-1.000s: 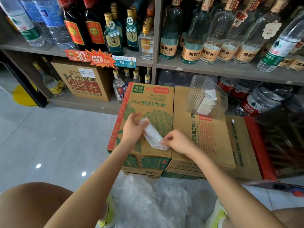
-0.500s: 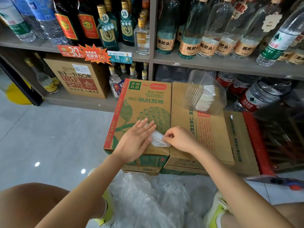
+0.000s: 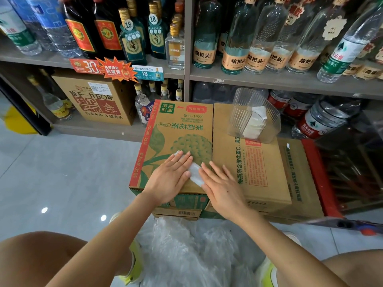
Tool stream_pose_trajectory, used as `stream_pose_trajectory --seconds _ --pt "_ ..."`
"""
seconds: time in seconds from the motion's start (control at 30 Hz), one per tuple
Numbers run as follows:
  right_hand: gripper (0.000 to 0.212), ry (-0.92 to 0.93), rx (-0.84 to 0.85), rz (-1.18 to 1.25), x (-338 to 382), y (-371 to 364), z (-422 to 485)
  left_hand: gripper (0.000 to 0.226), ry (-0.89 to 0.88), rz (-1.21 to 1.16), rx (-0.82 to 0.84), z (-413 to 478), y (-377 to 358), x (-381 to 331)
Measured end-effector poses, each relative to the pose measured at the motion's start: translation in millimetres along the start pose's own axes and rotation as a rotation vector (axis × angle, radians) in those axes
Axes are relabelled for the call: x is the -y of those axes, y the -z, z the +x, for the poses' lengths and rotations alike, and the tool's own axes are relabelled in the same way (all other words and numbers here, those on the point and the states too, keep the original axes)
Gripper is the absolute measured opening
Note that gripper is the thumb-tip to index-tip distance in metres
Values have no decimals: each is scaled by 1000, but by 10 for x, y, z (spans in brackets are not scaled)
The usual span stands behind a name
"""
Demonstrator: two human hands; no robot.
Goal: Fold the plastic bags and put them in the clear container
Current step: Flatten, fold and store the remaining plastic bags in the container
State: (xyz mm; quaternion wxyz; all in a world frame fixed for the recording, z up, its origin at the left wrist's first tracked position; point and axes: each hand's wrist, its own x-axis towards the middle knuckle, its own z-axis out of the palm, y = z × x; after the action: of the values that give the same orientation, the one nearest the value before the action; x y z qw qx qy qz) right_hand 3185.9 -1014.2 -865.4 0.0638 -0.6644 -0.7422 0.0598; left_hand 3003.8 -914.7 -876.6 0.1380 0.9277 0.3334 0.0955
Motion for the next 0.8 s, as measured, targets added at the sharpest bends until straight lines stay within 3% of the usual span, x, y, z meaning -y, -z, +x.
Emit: stream_pose_trajectory --seconds 0.27,0.37,0.47,0.63,0.8 --pt "66 48 48 -95 -116 -84 -153 88 69 -66 2 37 4 -66" --pt "67 46 55 -86 -103 -71 -144 79 213 -80 -95 86 40 -212" --pt "65 31 49 -62 -85 -78 -137 70 171 -98 -149 110 58 -400" --pt "61 21 37 -57 -76 -87 -136 74 121 -15 -45 54 -129 -456" --pt "65 31 86 -85 -97 -81 -145 61 78 70 -23 31 -105 -318"
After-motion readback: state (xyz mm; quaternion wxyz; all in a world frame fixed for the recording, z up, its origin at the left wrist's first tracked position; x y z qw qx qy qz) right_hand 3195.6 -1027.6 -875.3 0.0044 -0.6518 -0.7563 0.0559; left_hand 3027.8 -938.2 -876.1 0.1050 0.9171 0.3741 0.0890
